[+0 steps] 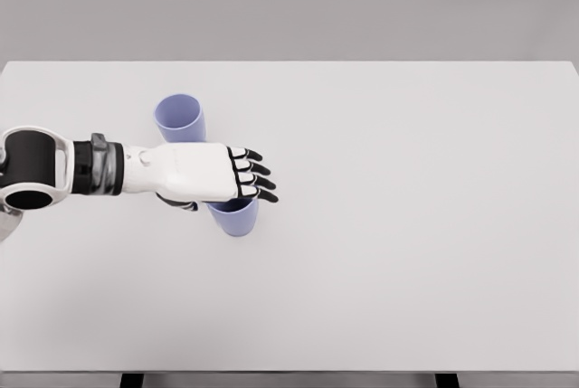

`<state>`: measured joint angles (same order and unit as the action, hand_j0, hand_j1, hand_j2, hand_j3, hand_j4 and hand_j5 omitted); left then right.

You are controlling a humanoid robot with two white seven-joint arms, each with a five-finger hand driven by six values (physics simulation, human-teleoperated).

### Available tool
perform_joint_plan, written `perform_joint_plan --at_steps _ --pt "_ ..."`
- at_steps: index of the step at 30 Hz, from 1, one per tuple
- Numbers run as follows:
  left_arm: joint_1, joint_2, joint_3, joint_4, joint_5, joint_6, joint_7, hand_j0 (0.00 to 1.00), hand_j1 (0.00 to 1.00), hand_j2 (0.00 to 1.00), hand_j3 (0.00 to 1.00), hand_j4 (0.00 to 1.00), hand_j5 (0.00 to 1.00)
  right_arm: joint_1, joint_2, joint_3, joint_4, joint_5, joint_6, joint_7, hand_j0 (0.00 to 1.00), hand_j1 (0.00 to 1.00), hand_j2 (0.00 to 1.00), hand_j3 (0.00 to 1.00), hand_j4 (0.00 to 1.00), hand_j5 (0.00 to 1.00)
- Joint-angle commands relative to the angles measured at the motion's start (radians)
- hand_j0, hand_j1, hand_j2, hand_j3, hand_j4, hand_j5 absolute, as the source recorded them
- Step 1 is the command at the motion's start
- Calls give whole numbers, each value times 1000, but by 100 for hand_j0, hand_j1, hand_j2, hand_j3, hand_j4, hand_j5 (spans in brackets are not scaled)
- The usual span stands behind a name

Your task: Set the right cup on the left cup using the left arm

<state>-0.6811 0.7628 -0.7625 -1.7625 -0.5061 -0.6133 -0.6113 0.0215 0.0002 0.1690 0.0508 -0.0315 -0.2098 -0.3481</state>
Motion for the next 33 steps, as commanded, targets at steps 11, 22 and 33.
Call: perform_joint_plan --at_steps 11,22,33 --pt "0 0 -12 0 -23 2 0 100 100 100 100 100 100 0 0 0 0 -1 0 0 100 100 100 100 100 100" --pt "2 -7 -18 0 -25 2 0 82 82 82 82 82 82 0 0 0 0 -1 0 0 100 100 100 100 100 100" --pt "6 -5 -17 5 -25 2 0 51 51 51 51 51 51 0 0 0 0 -1 0 0 100 100 100 100 100 100"
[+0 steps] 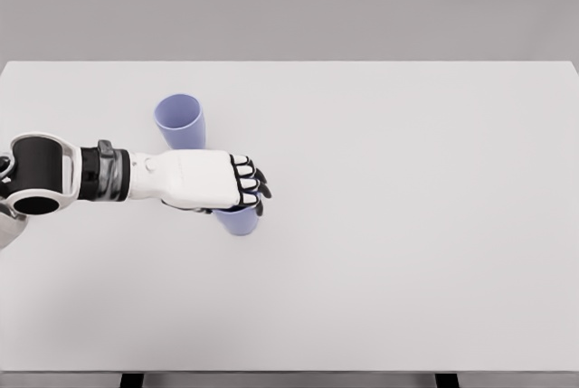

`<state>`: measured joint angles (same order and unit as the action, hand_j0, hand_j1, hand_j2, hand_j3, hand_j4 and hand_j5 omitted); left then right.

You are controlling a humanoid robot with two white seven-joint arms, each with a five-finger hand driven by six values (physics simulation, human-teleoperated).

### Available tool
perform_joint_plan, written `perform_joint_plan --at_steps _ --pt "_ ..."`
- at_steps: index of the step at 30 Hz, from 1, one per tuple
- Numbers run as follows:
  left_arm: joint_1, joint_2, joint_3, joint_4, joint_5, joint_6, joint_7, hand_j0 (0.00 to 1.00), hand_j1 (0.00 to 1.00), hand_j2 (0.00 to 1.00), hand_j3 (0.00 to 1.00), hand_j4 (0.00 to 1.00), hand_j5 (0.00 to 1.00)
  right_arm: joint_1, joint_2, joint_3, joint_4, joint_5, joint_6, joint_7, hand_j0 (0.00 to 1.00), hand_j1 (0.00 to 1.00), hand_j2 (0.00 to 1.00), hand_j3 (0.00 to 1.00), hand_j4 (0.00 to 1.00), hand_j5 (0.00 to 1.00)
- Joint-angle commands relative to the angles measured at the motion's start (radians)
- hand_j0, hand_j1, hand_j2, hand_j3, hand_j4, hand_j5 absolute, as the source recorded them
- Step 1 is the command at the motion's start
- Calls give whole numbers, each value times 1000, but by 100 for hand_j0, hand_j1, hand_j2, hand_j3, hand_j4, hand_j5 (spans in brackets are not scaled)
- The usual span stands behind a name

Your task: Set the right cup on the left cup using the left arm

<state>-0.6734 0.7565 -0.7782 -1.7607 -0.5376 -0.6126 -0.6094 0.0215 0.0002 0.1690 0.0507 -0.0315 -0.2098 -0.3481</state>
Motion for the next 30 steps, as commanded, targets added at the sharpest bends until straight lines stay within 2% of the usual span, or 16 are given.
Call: perform_joint_plan --at_steps 1,8,11,14,17,21,30 --pt "0 1 0 3 7 2 -1 51 51 51 51 51 51 0 0 0 0 -1 0 0 100 100 100 100 100 100" --pt "-11 4 16 4 18 2 -1 51 51 51 51 51 51 0 0 0 0 -1 0 0 100 100 100 100 100 100" --pt "-9 7 56 10 22 2 -1 51 51 51 51 51 51 0 0 0 0 -1 0 0 100 100 100 100 100 100" --pt "-12 10 62 10 24 2 -1 51 51 51 51 51 51 0 0 0 0 -1 0 0 100 100 100 100 100 100" --pt "-51 15 63 20 54 2 -1 51 51 51 51 51 51 0 0 0 0 -1 0 0 100 100 100 100 100 100" --pt "-61 41 142 37 68 2 -1 52 52 52 52 52 52 0 0 0 0 -1 0 0 100 100 100 100 100 100" --pt "-67 55 266 46 77 2 -1 53 53 53 53 53 53 0 0 0 0 -1 0 0 100 100 100 100 100 100"
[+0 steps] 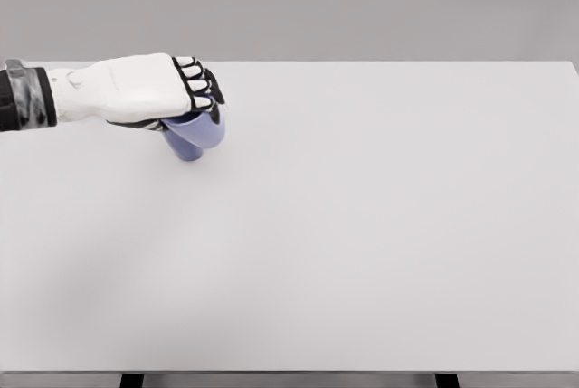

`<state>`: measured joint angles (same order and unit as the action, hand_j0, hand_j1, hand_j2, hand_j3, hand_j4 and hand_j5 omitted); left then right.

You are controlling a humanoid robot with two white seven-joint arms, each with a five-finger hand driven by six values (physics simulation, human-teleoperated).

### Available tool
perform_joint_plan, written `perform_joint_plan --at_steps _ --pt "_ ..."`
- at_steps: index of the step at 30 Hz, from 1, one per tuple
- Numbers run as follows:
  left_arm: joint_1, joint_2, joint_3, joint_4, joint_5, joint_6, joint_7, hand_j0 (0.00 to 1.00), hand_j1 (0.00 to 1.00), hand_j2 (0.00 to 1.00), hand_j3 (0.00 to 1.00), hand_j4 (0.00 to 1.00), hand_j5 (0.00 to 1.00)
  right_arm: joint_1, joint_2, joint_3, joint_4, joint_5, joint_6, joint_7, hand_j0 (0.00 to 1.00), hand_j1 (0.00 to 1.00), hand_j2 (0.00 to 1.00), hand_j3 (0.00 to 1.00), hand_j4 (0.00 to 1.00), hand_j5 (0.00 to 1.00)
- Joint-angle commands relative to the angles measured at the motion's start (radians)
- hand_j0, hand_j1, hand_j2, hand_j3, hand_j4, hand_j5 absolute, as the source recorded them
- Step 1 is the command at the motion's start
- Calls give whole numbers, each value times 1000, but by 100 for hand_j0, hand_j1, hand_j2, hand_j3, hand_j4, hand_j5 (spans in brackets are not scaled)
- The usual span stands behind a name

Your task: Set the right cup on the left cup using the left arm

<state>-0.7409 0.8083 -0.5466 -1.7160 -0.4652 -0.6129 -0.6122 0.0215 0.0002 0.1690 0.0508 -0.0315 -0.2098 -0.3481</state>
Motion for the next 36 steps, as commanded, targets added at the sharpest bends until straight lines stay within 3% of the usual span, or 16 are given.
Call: perform_joint_plan --at_steps 1,11,16,25,36 --pt "0 3 43 1 5 2 1 53 53 53 53 53 53 0 0 0 0 -1 0 0 100 100 100 100 100 100" --pt "-25 61 66 13 5 2 1 57 57 57 57 57 57 0 0 0 0 -1 0 0 100 100 100 100 100 100" --pt "-17 132 63 15 85 2 1 58 58 58 58 58 58 0 0 0 0 -1 0 0 100 100 100 100 100 100" --pt "-18 135 48 18 119 2 1 59 59 59 59 59 59 0 0 0 0 -1 0 0 100 100 100 100 100 100" --pt "-51 132 -24 115 149 2 1 60 60 60 60 60 60 0 0 0 0 -1 0 0 100 100 100 100 100 100"
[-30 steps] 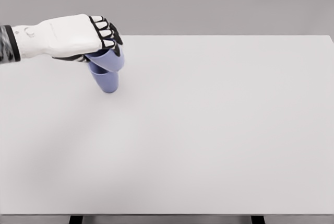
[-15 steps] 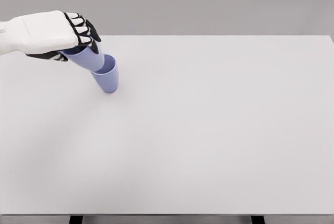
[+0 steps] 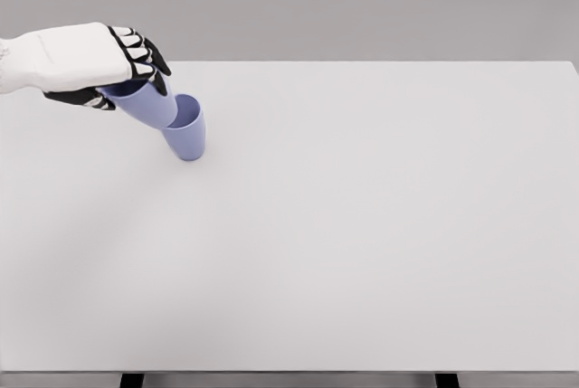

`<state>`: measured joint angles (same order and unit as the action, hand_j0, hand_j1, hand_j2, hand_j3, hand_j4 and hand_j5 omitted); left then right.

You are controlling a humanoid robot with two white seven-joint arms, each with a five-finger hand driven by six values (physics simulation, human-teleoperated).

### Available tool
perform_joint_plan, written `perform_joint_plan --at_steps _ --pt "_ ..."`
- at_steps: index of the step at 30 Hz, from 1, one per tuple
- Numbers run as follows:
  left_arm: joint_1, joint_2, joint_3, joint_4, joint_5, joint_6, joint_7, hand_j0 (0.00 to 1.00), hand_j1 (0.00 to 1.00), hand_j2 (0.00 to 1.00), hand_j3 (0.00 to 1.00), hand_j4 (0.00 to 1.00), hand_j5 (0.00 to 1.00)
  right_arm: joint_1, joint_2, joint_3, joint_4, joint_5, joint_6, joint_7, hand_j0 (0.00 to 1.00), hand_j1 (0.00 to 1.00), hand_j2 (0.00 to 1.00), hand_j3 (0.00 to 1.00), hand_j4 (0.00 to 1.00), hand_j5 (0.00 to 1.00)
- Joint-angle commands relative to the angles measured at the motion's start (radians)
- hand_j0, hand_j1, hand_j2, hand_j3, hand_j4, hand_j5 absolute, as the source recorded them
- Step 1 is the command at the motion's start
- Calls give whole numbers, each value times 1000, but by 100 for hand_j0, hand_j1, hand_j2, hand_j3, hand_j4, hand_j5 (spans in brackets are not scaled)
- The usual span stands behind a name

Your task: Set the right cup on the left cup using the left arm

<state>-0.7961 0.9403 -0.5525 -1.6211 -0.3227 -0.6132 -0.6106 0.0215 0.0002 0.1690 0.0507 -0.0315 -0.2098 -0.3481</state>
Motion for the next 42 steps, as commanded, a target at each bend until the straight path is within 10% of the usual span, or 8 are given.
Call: perform_joint_plan --at_steps 1,42 --pt "0 -2 -21 30 11 2 0 60 60 60 60 60 60 0 0 0 0 -1 0 0 100 100 100 100 100 100" --pt "-80 -129 -92 165 11 2 0 60 60 60 60 60 60 0 0 0 0 -1 0 0 100 100 100 100 100 100"
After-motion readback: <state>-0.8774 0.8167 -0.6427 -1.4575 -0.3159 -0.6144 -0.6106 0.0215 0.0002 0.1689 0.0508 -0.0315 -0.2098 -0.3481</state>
